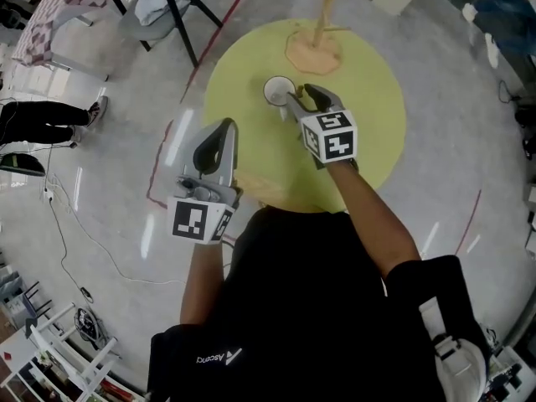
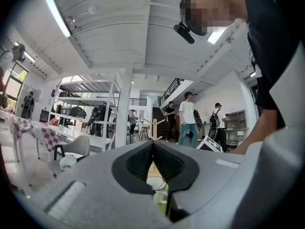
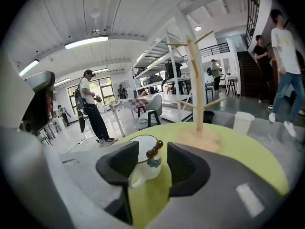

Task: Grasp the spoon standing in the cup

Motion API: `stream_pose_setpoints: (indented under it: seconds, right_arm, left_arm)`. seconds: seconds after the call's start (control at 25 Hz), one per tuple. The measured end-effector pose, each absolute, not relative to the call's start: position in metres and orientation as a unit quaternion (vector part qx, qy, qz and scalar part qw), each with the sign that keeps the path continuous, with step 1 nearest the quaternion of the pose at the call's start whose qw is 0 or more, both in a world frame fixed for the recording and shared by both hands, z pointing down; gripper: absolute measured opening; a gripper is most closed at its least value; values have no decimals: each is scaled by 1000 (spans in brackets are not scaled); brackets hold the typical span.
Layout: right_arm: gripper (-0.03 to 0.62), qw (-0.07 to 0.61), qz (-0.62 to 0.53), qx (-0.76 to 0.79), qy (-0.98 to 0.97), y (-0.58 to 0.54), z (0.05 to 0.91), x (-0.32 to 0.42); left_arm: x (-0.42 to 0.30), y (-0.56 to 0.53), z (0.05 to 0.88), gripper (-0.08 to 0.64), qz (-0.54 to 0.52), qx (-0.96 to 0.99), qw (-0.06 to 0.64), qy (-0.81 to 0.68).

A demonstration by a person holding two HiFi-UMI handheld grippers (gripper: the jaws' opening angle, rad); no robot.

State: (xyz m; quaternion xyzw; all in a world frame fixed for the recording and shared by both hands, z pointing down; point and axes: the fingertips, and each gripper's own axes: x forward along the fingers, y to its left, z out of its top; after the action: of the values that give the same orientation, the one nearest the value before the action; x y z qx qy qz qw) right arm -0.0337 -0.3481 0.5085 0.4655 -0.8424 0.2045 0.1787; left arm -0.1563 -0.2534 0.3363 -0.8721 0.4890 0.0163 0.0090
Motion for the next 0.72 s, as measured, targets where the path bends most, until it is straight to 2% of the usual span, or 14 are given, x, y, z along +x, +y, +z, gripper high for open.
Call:
stream_pose_setpoints:
  seconds: [0.12,0.32,0.72]
  right_arm:
    - [175,189,218,462,-838,-352,519,-37]
    - [60,193,201,466,-840,-357,520,-41]
    - [51,164,133,458,-863,-340,468,-43]
  left_arm:
    - [-163,-255,339,11,14,-871,6,491]
    - [-174,-259,345,11,11,-868,-3,497]
    - [-173,-248,341,11,12,-871,-2,491]
